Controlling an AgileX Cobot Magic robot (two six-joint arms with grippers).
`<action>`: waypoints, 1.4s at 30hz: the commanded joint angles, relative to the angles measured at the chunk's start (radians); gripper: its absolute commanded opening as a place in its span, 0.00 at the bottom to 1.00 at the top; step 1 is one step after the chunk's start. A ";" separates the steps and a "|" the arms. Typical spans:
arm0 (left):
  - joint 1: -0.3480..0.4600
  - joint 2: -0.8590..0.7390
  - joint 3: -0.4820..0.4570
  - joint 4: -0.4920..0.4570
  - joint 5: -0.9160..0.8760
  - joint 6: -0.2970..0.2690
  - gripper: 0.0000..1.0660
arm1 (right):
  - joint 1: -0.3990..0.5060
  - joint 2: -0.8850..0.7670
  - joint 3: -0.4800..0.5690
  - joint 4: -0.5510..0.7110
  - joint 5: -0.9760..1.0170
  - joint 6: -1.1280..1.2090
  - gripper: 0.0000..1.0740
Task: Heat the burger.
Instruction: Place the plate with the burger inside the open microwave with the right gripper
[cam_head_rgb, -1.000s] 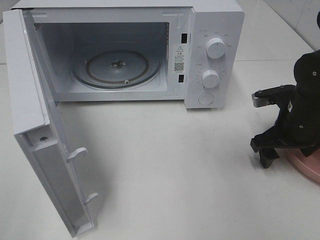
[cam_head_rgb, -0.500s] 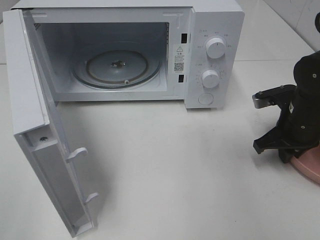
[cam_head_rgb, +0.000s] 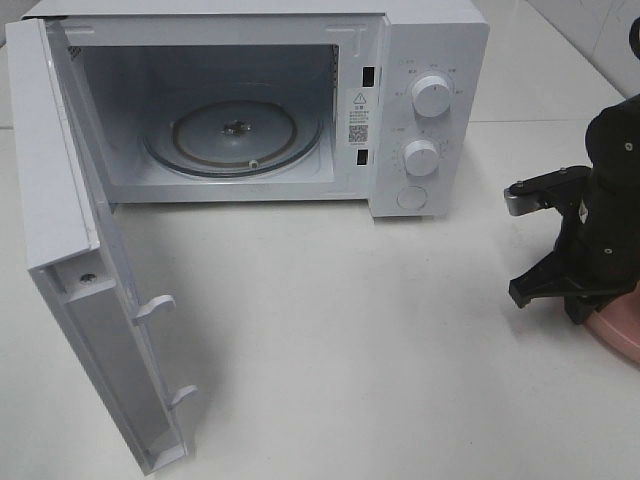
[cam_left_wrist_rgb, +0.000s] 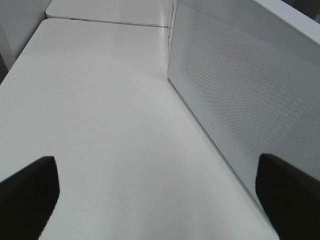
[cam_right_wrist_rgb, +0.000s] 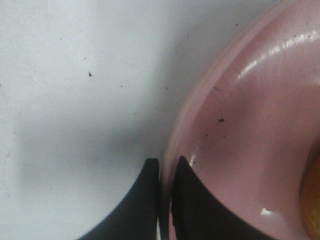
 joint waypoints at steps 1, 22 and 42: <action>-0.001 -0.016 0.001 0.001 0.002 0.000 0.94 | 0.010 -0.012 0.005 -0.019 0.027 0.021 0.00; -0.001 -0.016 0.001 0.001 0.002 0.000 0.94 | 0.204 -0.077 0.098 -0.292 0.168 0.351 0.00; -0.001 -0.016 0.001 0.001 0.002 0.000 0.94 | 0.417 -0.335 0.259 -0.334 0.252 0.438 0.00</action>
